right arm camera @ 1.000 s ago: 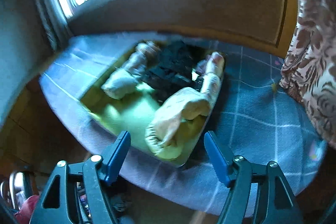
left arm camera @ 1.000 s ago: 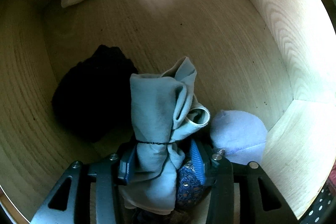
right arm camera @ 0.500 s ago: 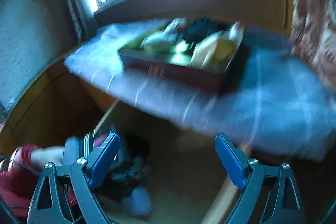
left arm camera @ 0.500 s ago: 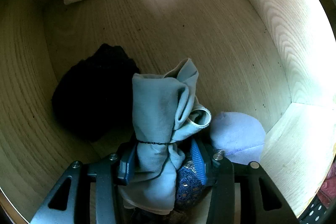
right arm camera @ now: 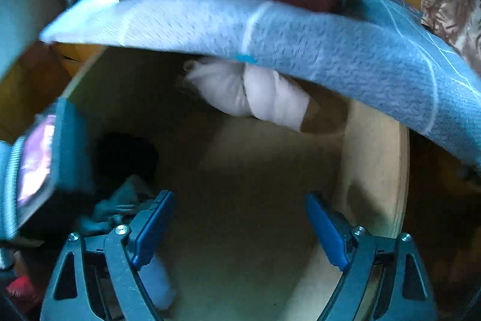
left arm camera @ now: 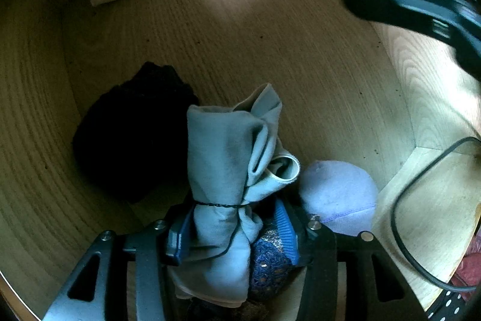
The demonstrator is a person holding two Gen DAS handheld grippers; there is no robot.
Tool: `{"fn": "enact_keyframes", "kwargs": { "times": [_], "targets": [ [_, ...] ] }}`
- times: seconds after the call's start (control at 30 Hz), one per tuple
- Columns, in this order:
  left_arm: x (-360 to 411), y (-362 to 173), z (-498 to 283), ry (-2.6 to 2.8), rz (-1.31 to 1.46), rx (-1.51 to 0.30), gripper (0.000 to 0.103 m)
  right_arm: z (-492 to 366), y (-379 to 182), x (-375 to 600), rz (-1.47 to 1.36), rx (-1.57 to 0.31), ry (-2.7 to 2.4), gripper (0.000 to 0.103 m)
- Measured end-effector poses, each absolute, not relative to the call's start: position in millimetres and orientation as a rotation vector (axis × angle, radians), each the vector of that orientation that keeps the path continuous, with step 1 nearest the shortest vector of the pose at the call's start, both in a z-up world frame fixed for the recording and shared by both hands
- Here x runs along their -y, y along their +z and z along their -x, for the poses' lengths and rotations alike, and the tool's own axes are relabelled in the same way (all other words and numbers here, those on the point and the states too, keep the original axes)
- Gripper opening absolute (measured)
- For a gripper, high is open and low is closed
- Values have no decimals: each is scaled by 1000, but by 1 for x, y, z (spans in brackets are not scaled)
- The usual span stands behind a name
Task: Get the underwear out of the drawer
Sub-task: 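Move the right tool back into the drawer toward the light blue knit cloth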
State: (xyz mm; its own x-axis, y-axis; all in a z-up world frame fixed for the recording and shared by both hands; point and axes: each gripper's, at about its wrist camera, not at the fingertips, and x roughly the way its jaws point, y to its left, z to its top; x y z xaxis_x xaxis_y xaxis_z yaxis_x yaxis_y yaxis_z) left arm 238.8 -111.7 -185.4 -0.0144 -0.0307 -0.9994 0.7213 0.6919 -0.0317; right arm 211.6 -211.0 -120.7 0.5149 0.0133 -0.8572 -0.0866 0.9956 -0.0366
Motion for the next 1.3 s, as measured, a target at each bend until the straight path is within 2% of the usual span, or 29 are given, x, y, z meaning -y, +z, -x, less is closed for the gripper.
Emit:
{"fn": "enact_keyframes", "kwargs": {
  "times": [0.2,0.23,0.27,0.3,0.43,0.63,0.87,1.3],
  "targets": [
    [112,-185,-238,-656,-601,-1478,48,-223,-129,208,139,-1002,-19,84],
    [112,-185,-238,-656,-601,-1478,48,-223,-130,207,131,-1002,-2,82],
    [112,-185,-238,-656,-601,-1478,48,-224,-130,205,115,-1010,33,73],
    [112,-185,-237,-656,-600,-1477,48,-225,-131,202,111,-1017,62,70],
    [112,-184,-237,-654,-600,-1473,48,-229,-135,196,157,-1022,59,69],
    [113,-183,-235,-682,-581,-1476,37,-238,-146,202,143,-1033,51,70],
    [115,-182,-234,-676,-586,-1472,35,-251,-164,230,2,-1095,91,71],
    [108,-168,-228,-680,-563,-1413,32,-268,-195,252,-56,-1199,74,71]
  ]
}}
